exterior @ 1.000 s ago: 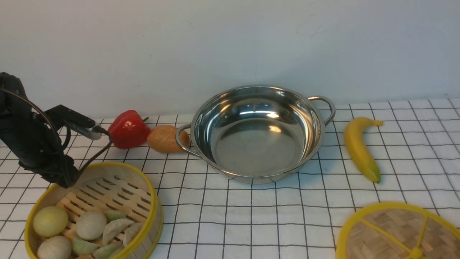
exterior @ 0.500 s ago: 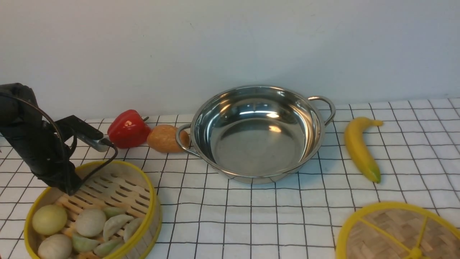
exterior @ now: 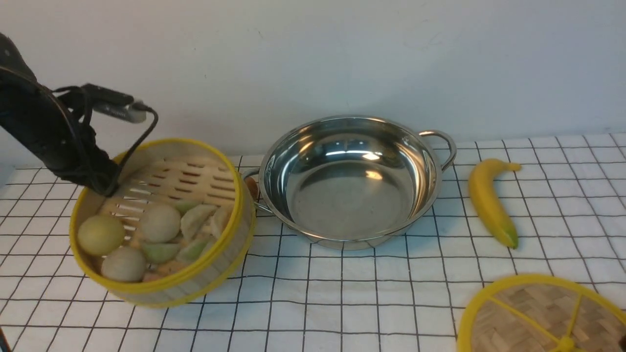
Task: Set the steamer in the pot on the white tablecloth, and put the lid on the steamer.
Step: 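Place the bamboo steamer basket with dumplings into the steel pot with the left gripper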
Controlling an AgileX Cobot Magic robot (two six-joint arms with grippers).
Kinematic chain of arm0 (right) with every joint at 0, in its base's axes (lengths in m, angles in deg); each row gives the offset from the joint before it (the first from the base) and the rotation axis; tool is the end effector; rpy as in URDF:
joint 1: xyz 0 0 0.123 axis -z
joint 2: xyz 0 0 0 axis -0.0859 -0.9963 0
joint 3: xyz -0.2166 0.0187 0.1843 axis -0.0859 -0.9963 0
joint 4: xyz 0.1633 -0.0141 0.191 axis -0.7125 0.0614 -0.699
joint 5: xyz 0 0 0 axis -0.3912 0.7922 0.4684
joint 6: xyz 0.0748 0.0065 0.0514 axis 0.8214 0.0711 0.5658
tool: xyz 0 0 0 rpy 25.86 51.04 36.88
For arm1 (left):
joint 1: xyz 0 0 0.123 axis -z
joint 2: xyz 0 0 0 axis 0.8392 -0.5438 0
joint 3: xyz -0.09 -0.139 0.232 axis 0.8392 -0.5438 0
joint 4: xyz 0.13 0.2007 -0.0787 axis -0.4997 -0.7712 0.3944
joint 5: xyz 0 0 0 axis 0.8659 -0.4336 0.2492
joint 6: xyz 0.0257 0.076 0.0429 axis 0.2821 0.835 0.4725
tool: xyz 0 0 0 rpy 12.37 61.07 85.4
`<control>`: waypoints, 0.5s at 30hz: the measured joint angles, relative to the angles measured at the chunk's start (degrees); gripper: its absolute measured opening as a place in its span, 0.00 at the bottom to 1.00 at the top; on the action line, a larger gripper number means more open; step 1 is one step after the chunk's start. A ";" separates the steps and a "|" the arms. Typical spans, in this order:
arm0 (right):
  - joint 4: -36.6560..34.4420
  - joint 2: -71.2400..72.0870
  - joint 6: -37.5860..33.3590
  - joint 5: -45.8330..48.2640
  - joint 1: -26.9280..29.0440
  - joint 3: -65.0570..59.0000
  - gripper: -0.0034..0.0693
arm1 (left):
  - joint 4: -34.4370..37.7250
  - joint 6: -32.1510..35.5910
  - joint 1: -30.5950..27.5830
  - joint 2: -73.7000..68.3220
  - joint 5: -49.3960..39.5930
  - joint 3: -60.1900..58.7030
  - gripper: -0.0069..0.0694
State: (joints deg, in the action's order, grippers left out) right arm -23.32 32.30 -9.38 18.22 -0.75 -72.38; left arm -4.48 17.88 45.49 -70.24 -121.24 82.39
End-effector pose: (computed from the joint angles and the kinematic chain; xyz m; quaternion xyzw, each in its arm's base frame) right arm 0.0486 0.0385 0.1888 0.1144 0.7520 0.3460 0.5492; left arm 0.4247 0.0701 0.2429 0.2251 0.9651 -0.0423 0.1265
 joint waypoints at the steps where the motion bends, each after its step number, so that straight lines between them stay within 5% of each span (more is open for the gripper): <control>1: 0.00 0.00 -0.14 0.13 0.00 0.00 0.38 | 0.13 -0.45 0.36 0.00 -0.04 1.03 0.13; 10: 0.12 0.00 -1.02 1.02 0.00 0.00 0.38 | -1.02 -3.49 5.62 0.00 -0.80 2.49 0.13; 15: 0.12 -0.14 -1.14 1.08 0.00 0.00 0.38 | -3.96 -13.55 11.57 -0.06 -1.74 7.92 0.13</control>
State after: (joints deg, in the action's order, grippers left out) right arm -23.21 32.16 -10.52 19.30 -0.75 -72.38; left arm -8.44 4.33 57.06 -70.30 -122.98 90.31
